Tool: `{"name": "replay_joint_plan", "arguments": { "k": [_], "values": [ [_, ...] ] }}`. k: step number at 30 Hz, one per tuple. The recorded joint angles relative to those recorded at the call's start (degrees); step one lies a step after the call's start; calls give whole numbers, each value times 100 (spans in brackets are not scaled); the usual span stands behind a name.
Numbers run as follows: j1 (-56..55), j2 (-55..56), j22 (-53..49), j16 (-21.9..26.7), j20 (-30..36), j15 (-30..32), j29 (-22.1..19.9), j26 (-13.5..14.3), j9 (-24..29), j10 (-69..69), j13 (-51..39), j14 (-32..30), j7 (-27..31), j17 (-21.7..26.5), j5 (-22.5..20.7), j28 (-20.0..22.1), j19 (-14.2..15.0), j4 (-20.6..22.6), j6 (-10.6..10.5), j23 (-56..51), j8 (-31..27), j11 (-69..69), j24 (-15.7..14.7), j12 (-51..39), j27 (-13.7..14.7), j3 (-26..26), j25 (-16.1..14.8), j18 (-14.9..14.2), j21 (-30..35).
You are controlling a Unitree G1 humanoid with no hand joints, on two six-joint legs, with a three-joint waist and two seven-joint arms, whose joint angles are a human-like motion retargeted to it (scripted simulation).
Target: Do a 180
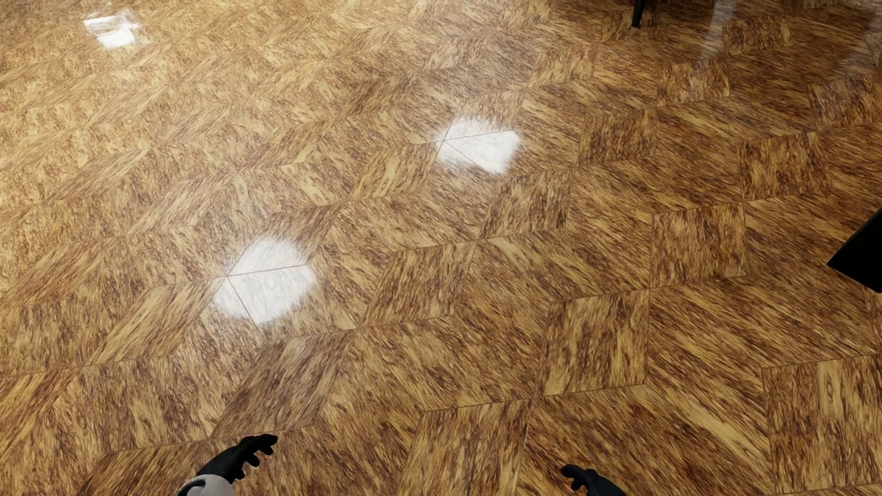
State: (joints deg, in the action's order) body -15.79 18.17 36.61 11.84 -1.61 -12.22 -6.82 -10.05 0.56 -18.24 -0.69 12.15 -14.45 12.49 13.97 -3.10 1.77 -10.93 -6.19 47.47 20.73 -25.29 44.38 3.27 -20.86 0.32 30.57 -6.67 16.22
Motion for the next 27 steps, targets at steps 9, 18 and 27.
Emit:
{"name": "replay_joint_plan", "arguments": {
  "k": [9,18,27],
  "values": [
    [287,-536,-473,-356,-55,-131,788,66,-113,-163,1506,342,288,-868,447,277,317,407,329,781,268,-65,-323,279,-466,-47,-493,205,-831],
    [676,-971,781,-919,-803,-50,639,-535,-189,-373,376,626,89,-203,270,198,413,242,678,369,137,191,-464,1399,-157,-225,657,231,-23],
    [553,-781,881,-966,-952,4,326,-462,-165,-338,-432,612,-80,-306,168,42,384,169,743,-399,-28,293,-220,1537,264,-355,362,248,607]
  ]
}}
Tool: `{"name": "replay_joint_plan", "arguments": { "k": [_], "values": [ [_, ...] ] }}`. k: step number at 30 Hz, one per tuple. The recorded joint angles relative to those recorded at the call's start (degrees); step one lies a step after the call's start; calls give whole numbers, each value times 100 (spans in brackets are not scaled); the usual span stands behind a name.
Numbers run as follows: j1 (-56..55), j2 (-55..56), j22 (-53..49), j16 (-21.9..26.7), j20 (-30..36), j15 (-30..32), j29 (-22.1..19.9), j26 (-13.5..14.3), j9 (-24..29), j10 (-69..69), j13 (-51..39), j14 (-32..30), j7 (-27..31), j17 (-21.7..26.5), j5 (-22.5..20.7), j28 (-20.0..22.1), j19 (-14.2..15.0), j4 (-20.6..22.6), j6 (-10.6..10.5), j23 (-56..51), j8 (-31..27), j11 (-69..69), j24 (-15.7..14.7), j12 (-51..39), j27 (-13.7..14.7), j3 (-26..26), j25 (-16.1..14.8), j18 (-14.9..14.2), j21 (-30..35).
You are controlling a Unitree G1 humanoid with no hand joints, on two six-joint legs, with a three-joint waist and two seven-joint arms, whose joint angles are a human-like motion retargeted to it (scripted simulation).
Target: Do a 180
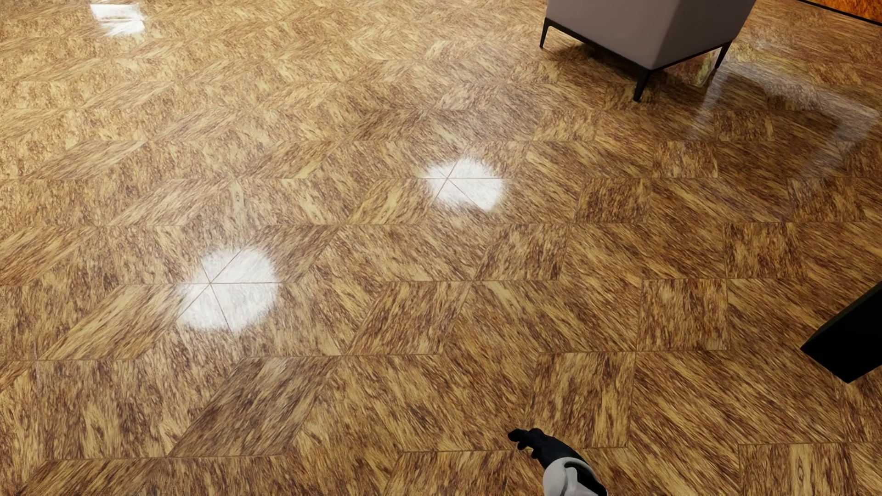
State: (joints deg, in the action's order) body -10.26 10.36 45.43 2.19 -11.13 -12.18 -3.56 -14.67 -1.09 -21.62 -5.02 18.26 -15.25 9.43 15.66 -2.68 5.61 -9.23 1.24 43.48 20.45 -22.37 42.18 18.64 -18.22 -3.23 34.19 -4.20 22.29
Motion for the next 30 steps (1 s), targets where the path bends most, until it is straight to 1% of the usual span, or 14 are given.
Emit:
{"name": "replay_joint_plan", "arguments": {
  "k": [2,4,5,7,9,12,15,17,21,23,25,27,29,30],
  "values": [
    [-73,70,-214,29,8,-6,50,99,19,35,130,-38,28,-148,45,76,3,46,9,35,27,-19,-4,-152,-42,-5,-138,6,-22],
    [-150,138,-440,69,48,-9,168,217,39,65,262,-74,60,-207,97,188,11,99,17,242,57,-37,-28,-311,-123,-1,-149,14,76],
    [-193,172,-539,95,74,-7,284,280,49,75,315,-88,77,-207,122,219,18,124,21,412,74,-41,-50,-387,-201,5,-133,20,149],
    [-282,235,-704,128,176,4,449,287,69,83,477,-109,109,-176,170,254,37,171,28,692,108,-39,-54,-605,-379,23,-146,36,191],
    [-365,291,-854,198,227,28,553,468,85,89,619,-123,131,-90,219,300,69,223,31,1003,136,-20,-93,-626,-488,46,-200,59,189],
    [-477,392,-900,187,300,72,480,590,107,81,905,-119,125,89,318,352,130,320,28,1082,130,-11,-119,-731,-577,87,-275,116,56],
    [-527,510,-786,125,322,123,376,549,137,36,1081,-55,18,283,428,350,212,425,23,947,-2,-24,-100,-702,-578,127,-355,202,-126],
    [-495,646,-686,52,234,168,411,524,159,42,1014,-3,-182,461,481,359,268,486,24,877,-238,-44,-142,-556,-544,145,-319,274,-150],
    [-297,1132,-414,-100,208,206,386,164,230,209,481,46,-869,488,452,279,310,537,84,659,-1024,-246,-110,-293,-488,152,-149,339,-20],
    [-224,1427,-174,-33,227,190,287,95,284,197,242,74,-1205,372,324,199,240,465,153,439,-1422,-476,-47,-154,-351,161,-70,313,140],
    [-169,1655,64,111,290,220,181,-6,332,184,191,79,-1446,182,180,104,87,341,235,115,-1590,-731,86,-177,-182,180,-30,252,273],
    [-136,1816,182,307,339,287,160,-41,357,173,245,54,-1567,9,48,61,164,193,302,-137,-1660,-965,201,-296,-5,188,-11,164,452],
    [-123,1982,79,438,287,199,366,23,366,140,245,29,-1619,-15,-124,103,362,53,341,-197,-1933,-1283,178,-441,67,182,60,55,792],
    [-121,2075,-58,469,202,40,434,80,365,129,196,5,-1632,52,-113,193,190,-15,362,-173,-1936,-1418,113,-512,94,160,229,-6,1048]
  ]
}}
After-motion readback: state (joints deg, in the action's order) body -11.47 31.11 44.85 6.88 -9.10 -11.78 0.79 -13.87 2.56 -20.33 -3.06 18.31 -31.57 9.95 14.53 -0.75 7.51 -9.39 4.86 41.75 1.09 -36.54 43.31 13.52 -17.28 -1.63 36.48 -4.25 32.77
